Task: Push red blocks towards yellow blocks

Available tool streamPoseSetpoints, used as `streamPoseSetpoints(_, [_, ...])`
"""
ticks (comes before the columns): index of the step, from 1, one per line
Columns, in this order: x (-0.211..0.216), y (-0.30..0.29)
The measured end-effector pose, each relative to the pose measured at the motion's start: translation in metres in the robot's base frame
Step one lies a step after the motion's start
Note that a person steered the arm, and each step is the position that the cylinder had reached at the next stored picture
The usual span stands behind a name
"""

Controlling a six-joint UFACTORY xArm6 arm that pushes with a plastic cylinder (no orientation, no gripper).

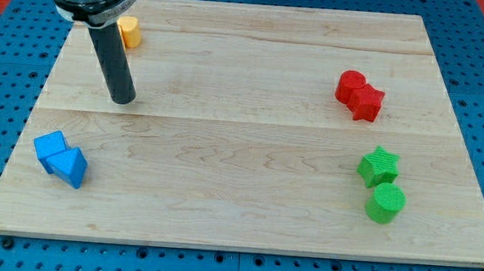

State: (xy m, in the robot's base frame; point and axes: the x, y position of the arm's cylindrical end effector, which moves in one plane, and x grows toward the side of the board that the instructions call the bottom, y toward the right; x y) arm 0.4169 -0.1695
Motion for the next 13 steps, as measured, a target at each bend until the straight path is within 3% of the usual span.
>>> streamPoseSetpoints(1, [0.004, 0.005])
streamPoseSetpoints(2, [0.007, 0.045])
streamPoseSetpoints(4, [0.011, 0.144])
streamPoseSetpoints(6, [0.02, 0.286])
streamPoseSetpoints(8, [0.02, 0.292])
streamPoseSetpoints(11, [0.001, 0.365])
streamPoseSetpoints(12, [-0.031, 0.297])
streamPoseSetpoints(13, [-0.052, 0.265])
